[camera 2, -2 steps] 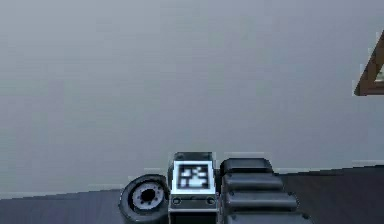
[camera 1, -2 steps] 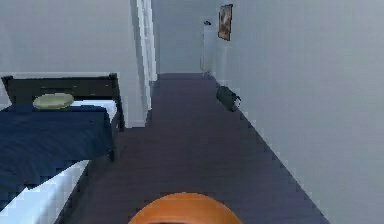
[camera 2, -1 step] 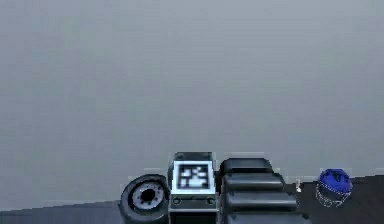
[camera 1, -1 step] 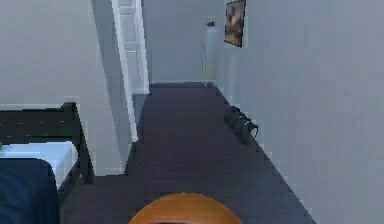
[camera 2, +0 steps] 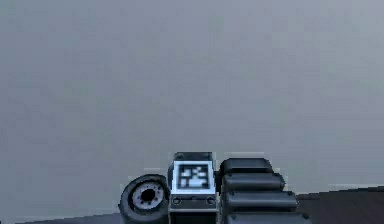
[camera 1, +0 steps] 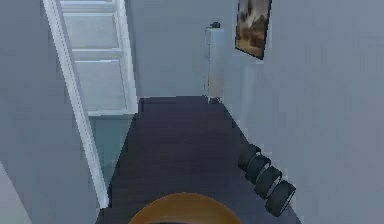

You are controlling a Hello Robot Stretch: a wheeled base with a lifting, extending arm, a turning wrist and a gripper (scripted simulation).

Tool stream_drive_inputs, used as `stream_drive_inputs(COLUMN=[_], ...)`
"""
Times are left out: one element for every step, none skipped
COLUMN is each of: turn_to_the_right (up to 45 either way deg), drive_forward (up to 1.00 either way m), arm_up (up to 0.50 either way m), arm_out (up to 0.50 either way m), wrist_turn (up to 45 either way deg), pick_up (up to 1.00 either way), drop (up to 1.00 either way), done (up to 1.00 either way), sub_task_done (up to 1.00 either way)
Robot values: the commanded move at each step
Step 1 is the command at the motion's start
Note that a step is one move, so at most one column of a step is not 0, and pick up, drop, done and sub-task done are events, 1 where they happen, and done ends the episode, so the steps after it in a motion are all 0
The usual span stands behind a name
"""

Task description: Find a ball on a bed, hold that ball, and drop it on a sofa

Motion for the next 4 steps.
stream_drive_inputs(turn_to_the_right=[0.0,0.0,-45.0,-18.0], drive_forward=[1.00,0.45,0.00,0.00], arm_up=[0.00,0.00,0.00,0.00], arm_out=[0.00,0.00,0.00,0.00], wrist_turn=[0.0,0.0,0.0,0.0], pick_up=[0.00,0.00,0.00,0.00], drop=[0.00,0.00,0.00,0.00], done=[0.00,0.00,0.00,0.00], sub_task_done=[0.00,0.00,0.00,0.00])
